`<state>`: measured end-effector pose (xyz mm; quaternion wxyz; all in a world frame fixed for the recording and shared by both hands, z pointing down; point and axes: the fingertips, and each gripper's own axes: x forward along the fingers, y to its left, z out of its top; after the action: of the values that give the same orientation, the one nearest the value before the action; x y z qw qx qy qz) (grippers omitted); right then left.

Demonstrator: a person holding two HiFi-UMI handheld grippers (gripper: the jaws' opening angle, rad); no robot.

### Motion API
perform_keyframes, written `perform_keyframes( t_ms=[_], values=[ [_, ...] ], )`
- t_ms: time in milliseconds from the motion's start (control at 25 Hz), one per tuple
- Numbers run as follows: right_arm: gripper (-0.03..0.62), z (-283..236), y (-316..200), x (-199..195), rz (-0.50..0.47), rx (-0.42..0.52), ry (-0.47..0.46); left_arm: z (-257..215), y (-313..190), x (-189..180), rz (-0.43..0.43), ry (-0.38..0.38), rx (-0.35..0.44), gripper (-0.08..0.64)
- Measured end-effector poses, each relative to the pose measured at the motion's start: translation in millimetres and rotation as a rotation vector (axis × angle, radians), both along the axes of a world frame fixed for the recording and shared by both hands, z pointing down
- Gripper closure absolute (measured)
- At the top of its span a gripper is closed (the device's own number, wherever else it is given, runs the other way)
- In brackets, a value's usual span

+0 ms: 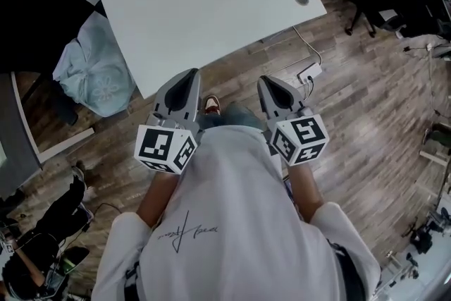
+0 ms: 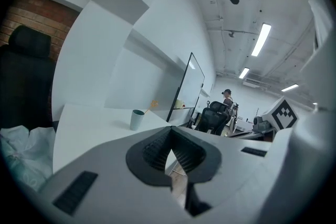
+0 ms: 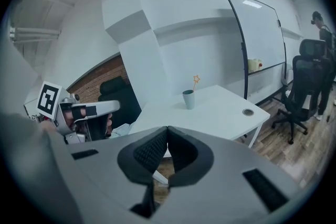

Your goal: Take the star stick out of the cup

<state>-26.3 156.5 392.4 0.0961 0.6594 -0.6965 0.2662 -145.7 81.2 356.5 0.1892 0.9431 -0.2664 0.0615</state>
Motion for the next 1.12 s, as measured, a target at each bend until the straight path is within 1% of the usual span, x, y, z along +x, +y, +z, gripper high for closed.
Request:
perform_keyframes(
  t_ms=[80, 240, 360, 440, 600, 680, 840, 960, 1120],
  values=[
    [0.583, -0.8, -0.6, 0.0, -0.003, -0.002, 0.002, 0.3, 1.0, 2.5, 0.015, 0.012, -0.013, 0.555],
    [0.583, -3.4, -3.4, 5.0, -0.013, 0.006, 0.000, 1.0, 6.6, 10.8, 0.053, 0.013, -0.014, 0.555],
    [0.583, -4.9, -8.0, 8.6, -0.032, 0.009, -0.009, -4.4, 12.8, 18.6, 0.086, 0.065, -0.032, 0.555],
    [0.583, -4.9, -14.8, 11.5, -0.044, 0.015, -0.014, -5.2, 11.9, 24.1, 0.094, 0.085, -0.046, 0.555],
    [0.583, -5.2, -31.6, 22.8, -0.072, 0.018, -0.010, -1.2, 4.5, 39.0, 0.107, 0.070, -0.064, 0.555],
    [0.583, -5.7, -42.7, 30.5, -0.087, 0.022, -0.015, 0.1, -2.8, 47.2, 0.105, 0.059, -0.066, 0.555],
    [0.583, -5.5, -63.2, 41.3, -0.140, 0.025, -0.016, 3.2, -18.9, 61.6, 0.080, 0.058, -0.102, 0.555],
    [0.583, -9.1, -82.7, 47.6, -0.195, 0.055, -0.012, 3.3, -35.9, 74.0, 0.060, 0.050, -0.104, 0.555],
    [0.583, -8.0, -108.0, 60.5, -0.239, 0.062, -0.030, 3.7, -56.7, 92.1, 0.045, 0.040, -0.099, 0.555]
  ],
)
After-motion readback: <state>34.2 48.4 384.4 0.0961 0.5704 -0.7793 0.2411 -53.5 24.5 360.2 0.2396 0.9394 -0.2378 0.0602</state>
